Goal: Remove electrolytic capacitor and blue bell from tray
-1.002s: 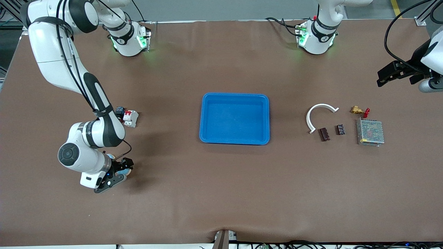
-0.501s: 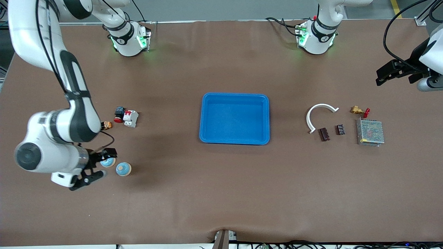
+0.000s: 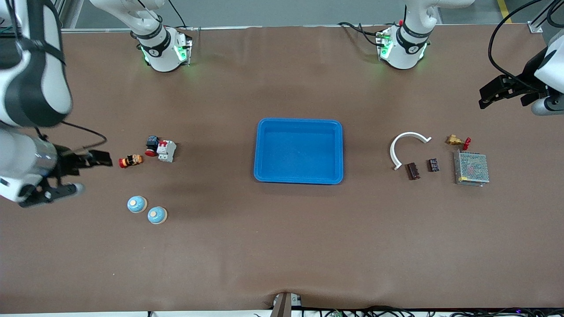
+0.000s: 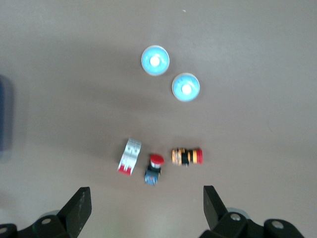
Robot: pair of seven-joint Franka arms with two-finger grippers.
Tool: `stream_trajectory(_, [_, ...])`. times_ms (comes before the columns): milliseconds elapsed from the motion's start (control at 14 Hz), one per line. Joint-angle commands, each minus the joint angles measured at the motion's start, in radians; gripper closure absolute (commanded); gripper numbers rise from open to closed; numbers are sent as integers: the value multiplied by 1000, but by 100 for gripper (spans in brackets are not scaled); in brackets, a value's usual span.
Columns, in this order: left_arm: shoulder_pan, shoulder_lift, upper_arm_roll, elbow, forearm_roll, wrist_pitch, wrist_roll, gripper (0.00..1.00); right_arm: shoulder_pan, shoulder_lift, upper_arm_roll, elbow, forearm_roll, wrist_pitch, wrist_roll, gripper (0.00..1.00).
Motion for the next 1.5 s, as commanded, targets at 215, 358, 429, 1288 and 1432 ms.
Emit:
stream_trajectory(215, [4,35,-1,72,-12,-17,-1,0,-35,-277,13,-212,0,-30,145,0])
stream_trajectory(358, [7,35,8,72,-9,-16,-12,0,-36,-325,13,-282,0,-13,145,0])
stream_trajectory(429, [9,35,22,72,-7,-16,-9,0,-36,-343,13,-306,1,-6,147,0])
stream_trajectory(1288, [-2,-4,-12,57,-19,-59,7,0,-74,-423,13,-432,0,80,151,0])
stream_trajectory(1432, [0,-4,-35,57,-19,-59,5,0,-74,-421,13,-432,0,80,151,0])
